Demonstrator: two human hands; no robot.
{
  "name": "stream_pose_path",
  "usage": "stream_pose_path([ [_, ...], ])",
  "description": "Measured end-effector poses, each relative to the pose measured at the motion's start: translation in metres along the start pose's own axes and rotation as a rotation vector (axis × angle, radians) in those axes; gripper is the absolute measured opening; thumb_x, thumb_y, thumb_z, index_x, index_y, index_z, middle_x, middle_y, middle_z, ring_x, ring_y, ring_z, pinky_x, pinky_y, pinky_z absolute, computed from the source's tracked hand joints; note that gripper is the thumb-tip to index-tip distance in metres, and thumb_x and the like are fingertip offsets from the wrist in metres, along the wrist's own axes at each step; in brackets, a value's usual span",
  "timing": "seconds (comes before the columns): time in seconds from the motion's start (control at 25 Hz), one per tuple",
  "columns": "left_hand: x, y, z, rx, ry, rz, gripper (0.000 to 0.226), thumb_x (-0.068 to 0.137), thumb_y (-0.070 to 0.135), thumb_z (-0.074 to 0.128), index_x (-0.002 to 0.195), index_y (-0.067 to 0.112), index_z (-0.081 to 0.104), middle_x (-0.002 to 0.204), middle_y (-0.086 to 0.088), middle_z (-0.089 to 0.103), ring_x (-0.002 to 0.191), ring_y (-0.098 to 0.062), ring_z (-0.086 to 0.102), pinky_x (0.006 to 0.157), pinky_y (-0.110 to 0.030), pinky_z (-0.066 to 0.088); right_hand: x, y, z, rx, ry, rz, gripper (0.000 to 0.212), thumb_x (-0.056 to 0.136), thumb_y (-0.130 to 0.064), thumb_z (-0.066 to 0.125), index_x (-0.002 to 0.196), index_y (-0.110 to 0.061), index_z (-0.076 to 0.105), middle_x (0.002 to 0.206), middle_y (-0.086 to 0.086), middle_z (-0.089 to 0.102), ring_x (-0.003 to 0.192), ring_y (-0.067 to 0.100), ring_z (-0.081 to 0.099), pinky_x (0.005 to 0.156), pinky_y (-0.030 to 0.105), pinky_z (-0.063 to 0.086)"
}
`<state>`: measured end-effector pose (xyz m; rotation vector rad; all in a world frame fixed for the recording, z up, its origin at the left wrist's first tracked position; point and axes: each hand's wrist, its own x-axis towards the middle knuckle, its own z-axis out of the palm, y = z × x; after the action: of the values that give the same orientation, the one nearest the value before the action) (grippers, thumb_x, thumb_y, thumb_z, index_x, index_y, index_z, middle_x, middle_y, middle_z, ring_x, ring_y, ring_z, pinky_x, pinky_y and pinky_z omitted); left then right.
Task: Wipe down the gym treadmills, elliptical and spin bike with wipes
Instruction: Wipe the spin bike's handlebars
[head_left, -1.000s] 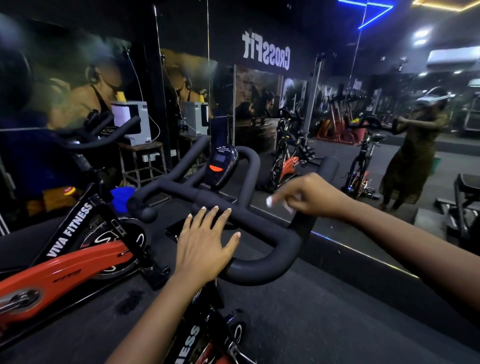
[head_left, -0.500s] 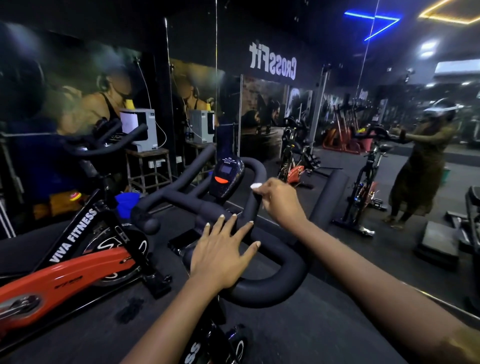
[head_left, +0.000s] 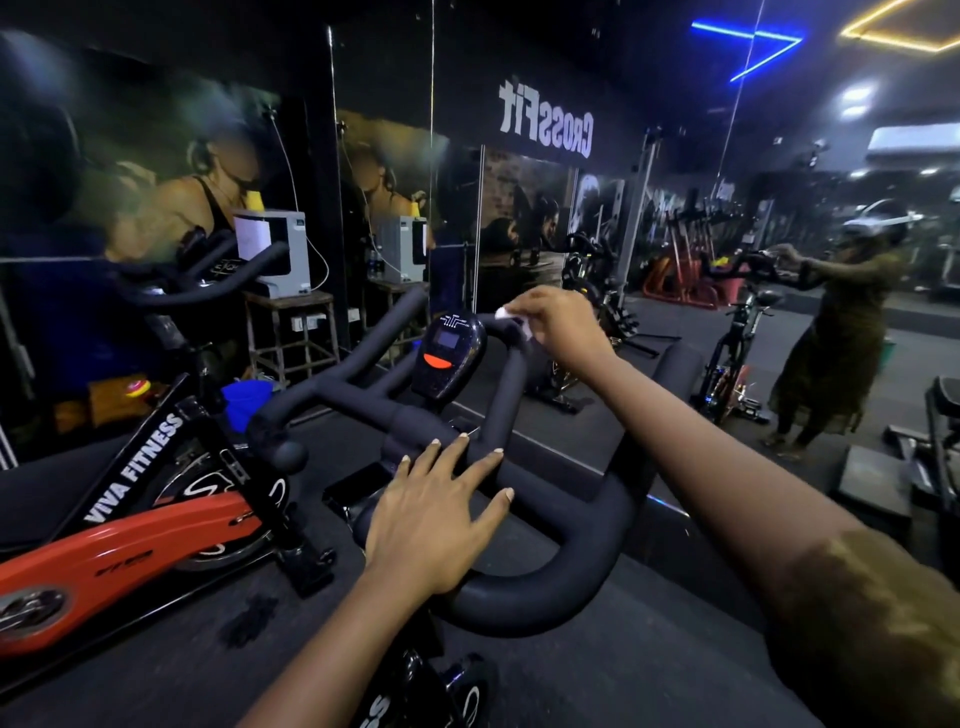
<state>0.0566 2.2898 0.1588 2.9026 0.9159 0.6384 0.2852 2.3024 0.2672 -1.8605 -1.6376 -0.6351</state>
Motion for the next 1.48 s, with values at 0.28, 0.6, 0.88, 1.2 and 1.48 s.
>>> stream_pose_path([
  [0.28,-0.001,0.002,-0.001,-0.001,0.004,-0.013,0.053,0.096,0.060,0.024,0.147,0.047,0.019,0.160,0.009,0.011,0.146,-0.015,0.012,0.118,-0.032,0.013,-0.027,0.009,0.033,0.142,0.105,0.375,0.035,0.084,-0.008,0.056,0.117,-0.012,0.065,0.114,0.011,0.066,0.109,0.028,0.060,0.094,0.033,0.046],
  [0.6,-0.001,0.005,-0.003,0.043,-0.017,0.000,0.054,0.097,0.057,0.025,0.149,0.043,0.018,0.160,0.006,0.012,0.145,-0.017,0.016,0.117,-0.032,0.013,-0.102,-0.044,0.025,0.197,-0.007,0.370,0.025,0.086,-0.010,0.058,0.107,-0.013,0.071,0.098,0.011,0.071,0.099,0.012,0.064,0.082,0.021,0.045],
  [0.88,0.000,0.002,0.001,0.044,-0.021,0.020,0.053,0.098,0.056,0.024,0.149,0.043,0.017,0.160,0.004,0.012,0.146,-0.017,0.015,0.119,-0.034,0.010,-0.087,-0.046,-0.017,0.086,-0.078,0.158,0.027,0.084,-0.010,0.062,0.108,-0.017,0.071,0.097,0.011,0.072,0.088,0.030,0.066,0.075,0.029,0.046],
  [1.2,0.001,-0.001,-0.001,0.066,-0.047,0.035,0.074,0.080,0.067,-0.001,0.148,0.045,0.016,0.160,0.004,0.012,0.146,-0.017,0.013,0.119,-0.035,0.012,-0.028,-0.030,0.021,-0.430,-0.224,0.004,0.030,0.093,-0.010,0.042,0.114,-0.001,0.062,0.120,0.012,0.054,0.113,0.029,0.048,0.086,0.038,0.045],
  [1.48,0.001,-0.001,0.000,0.061,-0.066,0.034,0.054,0.097,0.057,0.025,0.148,0.039,0.023,0.160,0.004,0.011,0.147,-0.017,0.010,0.118,-0.037,0.013,-0.102,-0.059,0.011,-0.127,-0.309,-0.212,0.034,0.077,-0.004,0.057,0.108,-0.010,0.070,0.105,0.010,0.066,0.099,0.029,0.060,0.083,0.040,0.050],
])
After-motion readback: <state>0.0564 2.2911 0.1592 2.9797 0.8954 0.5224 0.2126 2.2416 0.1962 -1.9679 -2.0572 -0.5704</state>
